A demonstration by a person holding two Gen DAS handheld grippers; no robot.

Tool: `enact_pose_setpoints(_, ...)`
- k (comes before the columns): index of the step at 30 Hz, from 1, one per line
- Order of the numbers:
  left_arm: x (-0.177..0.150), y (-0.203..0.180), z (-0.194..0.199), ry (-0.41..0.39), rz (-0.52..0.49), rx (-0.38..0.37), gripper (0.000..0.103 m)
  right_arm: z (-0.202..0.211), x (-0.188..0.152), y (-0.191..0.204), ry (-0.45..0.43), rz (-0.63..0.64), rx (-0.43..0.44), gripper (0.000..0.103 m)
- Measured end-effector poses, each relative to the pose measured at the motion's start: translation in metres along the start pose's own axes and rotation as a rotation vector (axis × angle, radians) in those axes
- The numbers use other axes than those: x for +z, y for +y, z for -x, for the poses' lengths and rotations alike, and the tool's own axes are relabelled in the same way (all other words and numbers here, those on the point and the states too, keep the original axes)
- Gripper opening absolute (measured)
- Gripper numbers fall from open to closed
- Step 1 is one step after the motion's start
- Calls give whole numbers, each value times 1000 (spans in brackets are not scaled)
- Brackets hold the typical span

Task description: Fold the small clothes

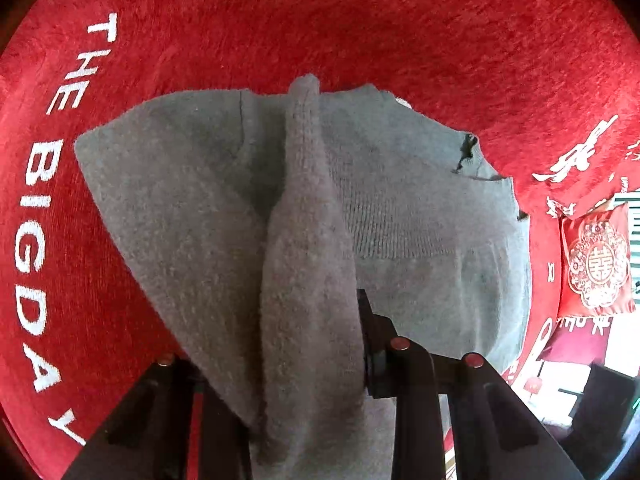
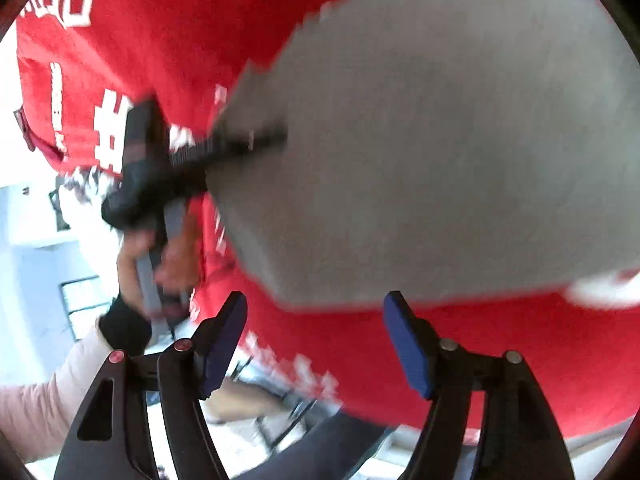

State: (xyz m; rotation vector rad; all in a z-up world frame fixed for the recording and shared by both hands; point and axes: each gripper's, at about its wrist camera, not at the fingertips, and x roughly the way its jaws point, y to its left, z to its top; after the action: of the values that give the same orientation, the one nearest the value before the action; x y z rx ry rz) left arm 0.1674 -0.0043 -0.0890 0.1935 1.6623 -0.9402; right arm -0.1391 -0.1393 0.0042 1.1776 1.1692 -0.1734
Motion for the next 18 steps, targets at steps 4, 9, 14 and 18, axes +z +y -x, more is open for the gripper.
enact_pose_setpoints(4,-5,-6,4,-25,-38,50,30,2,42,-1,-113,22,-138,6)
enact_pose_setpoints(9,-5,-24,9,-43,-74,101,26,-48,71,-19,-84,23,-216,3)
enact_pose_setpoints(14,-2,-66,36,-85,-117,32,25,-50,69,-15,-85,51,-202,3)
enact_pose_setpoints(18,3,-130,53,-119,-233,-4,24,-41,72,-31,-63,-17,-74,3)
